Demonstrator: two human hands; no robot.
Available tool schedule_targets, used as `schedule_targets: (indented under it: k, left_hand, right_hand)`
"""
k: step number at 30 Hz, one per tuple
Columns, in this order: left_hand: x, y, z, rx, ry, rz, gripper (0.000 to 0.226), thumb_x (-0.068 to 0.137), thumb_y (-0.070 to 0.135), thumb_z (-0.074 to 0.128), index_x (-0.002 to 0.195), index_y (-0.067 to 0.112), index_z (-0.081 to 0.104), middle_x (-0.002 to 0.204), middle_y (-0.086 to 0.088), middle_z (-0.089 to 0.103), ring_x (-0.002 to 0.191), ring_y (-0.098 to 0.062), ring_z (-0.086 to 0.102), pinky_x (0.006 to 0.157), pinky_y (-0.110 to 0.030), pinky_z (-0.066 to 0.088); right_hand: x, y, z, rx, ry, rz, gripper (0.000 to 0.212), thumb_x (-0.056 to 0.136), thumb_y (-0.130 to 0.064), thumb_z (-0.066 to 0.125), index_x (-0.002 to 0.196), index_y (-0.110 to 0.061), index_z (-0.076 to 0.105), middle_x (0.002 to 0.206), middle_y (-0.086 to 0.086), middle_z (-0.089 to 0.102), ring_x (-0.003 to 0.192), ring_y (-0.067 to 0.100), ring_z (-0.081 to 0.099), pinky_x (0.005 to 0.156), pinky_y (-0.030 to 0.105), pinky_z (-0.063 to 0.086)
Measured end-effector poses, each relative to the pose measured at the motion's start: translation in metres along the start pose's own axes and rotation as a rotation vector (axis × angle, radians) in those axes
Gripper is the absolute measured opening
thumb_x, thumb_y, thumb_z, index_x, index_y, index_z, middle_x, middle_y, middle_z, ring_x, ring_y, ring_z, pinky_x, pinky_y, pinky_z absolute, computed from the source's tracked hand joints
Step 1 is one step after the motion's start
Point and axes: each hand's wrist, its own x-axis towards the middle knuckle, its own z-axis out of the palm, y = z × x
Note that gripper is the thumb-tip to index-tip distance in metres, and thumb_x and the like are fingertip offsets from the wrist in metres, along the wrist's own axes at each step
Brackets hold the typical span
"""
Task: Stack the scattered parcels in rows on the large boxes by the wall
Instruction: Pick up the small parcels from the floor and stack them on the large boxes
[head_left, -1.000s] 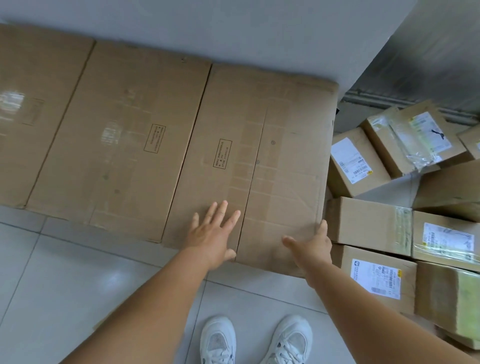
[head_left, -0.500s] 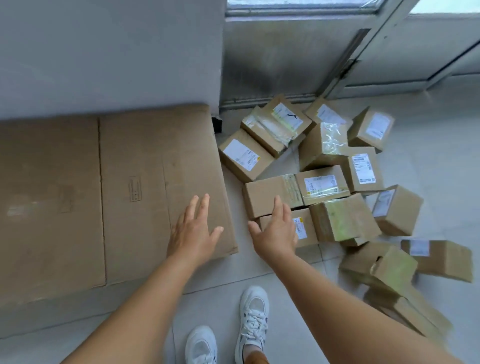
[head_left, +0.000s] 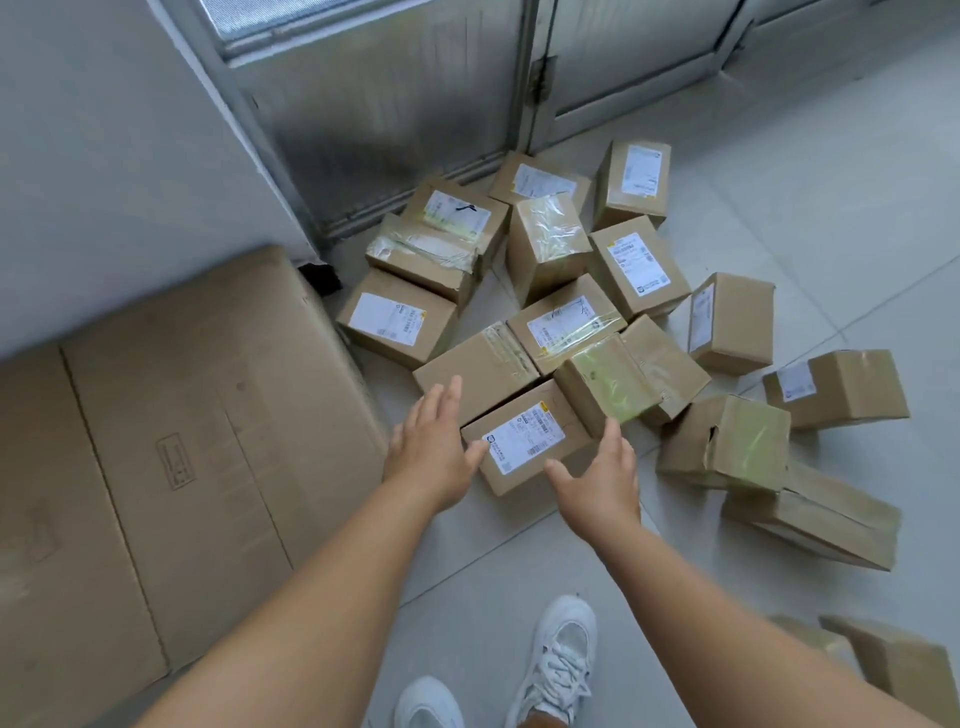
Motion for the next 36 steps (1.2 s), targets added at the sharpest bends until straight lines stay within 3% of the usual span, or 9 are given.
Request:
schedule_targets:
  k: [10, 16, 22, 26, 31, 36]
  left_hand:
    - [0.095, 0.002, 0.046, 0.060, 0.001, -0.064, 0.087, 0.091, 0.045, 0.055, 0.153, 0.024, -0.002, 0.161, 0.001, 0.005, 0.147, -0.019, 0.007, 0.116, -0.042, 0.014]
    - [0.169, -0.029, 0.088, 0.138, 0.009, -0.094, 0.090, 0.089, 0.048, 0.057, 0.153, 0.021, 0.000, 0.161, -0.002, 0.004, 0.147, -0.020, 0.006, 0.116, -0.044, 0.015]
    - [0.233, -0.060, 0.117, 0.266, 0.049, -0.110, 0.095, 0.087, 0.053, 0.057, 0.153, 0.018, -0.002, 0.161, -0.005, -0.003, 0.148, -0.023, 0.002, 0.116, -0.044, 0.012]
    - [0.257, -0.065, 0.129, 0.349, 0.123, -0.123, 0.107, 0.077, 0.065, 0.059, 0.152, 0.017, 0.000, 0.158, -0.003, 0.013, 0.144, -0.028, 0.009, 0.112, -0.048, 0.015]
    - [0.254, -0.059, 0.135, 0.341, 0.172, -0.149, 0.101, 0.064, 0.072, 0.066, 0.139, 0.015, 0.031, 0.142, -0.007, 0.034, 0.134, -0.028, 0.026, 0.105, -0.044, 0.024]
    - [0.213, -0.046, 0.178, 0.168, 0.082, -0.159, 0.093, 0.063, 0.069, 0.070, 0.133, 0.018, 0.037, 0.137, -0.009, 0.035, 0.132, -0.030, 0.028, 0.106, -0.041, 0.026]
  right_hand:
    - [0.074, 0.038, 0.034, 0.160, -0.166, 0.111, 0.094, 0.090, -0.038, 0.061, 0.153, -0.018, -0.006, 0.160, 0.000, 0.007, 0.140, 0.028, 0.029, 0.103, 0.042, 0.036]
    - [0.138, 0.055, 0.092, 0.179, -0.183, 0.218, 0.074, 0.088, -0.037, 0.065, 0.138, -0.003, 0.023, 0.143, 0.014, 0.032, 0.119, 0.035, 0.047, 0.081, 0.036, 0.040]
    - [0.189, 0.082, 0.142, 0.314, -0.117, 0.316, 0.071, 0.087, -0.033, 0.066, 0.130, 0.001, 0.021, 0.133, 0.019, 0.044, 0.104, 0.034, 0.053, 0.079, 0.037, 0.043]
    - [0.210, 0.095, 0.159, 0.397, -0.063, 0.291, 0.076, 0.085, -0.034, 0.068, 0.135, -0.004, 0.019, 0.134, 0.018, 0.046, 0.112, 0.036, 0.054, 0.089, 0.041, 0.046]
    - [0.218, 0.103, 0.152, 0.456, -0.014, 0.292, 0.068, 0.089, -0.030, 0.063, 0.136, -0.005, 0.021, 0.131, 0.014, 0.052, 0.111, 0.036, 0.056, 0.092, 0.043, 0.047]
    - [0.215, 0.133, 0.117, 0.485, 0.157, 0.367, 0.059, 0.090, -0.034, 0.062, 0.129, -0.002, 0.032, 0.127, 0.017, 0.055, 0.109, 0.039, 0.057, 0.085, 0.041, 0.048]
